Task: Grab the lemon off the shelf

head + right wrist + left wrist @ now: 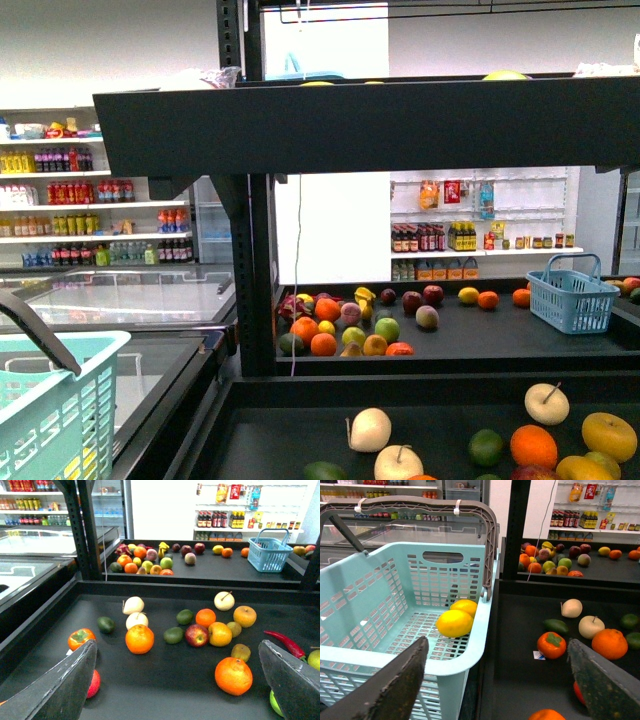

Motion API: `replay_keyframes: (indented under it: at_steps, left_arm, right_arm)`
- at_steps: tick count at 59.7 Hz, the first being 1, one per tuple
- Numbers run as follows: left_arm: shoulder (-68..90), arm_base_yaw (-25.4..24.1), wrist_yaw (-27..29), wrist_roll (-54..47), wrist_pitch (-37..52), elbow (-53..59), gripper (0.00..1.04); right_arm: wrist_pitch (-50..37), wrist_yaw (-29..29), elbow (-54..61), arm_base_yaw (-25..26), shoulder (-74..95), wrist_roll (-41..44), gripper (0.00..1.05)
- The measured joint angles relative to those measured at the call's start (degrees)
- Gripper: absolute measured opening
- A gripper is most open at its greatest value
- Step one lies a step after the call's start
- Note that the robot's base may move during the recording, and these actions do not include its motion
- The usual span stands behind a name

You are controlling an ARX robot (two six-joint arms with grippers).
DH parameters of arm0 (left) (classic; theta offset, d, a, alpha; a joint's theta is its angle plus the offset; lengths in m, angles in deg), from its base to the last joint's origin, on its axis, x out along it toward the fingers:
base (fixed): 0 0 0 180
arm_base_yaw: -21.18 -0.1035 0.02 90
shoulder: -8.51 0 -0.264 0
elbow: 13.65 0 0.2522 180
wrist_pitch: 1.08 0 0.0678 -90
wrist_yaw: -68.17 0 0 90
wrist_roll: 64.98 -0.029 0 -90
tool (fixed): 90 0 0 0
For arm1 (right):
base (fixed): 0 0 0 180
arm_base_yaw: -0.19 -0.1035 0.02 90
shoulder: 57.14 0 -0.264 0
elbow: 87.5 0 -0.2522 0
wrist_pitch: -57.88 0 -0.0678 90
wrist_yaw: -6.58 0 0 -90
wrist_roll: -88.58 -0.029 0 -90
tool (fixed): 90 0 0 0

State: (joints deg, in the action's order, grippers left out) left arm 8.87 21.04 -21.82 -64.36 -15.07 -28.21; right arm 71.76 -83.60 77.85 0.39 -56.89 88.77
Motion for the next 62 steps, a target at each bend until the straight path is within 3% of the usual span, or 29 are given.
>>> replay_keyframes:
  at_steps: [4,62]
  left_arm:
    - [0.00,0.00,0.00,-0.09,0.00,0.00,0.98]
    - [0.00,0.00,0.00,-0.11,0.00,0.00,0.97]
  right_arm:
    - [0.00,0.00,0.00,0.00,0.00,0.00,0.97]
    - [0.00,0.00,0.00,0.00,0.00,0.00,0.97]
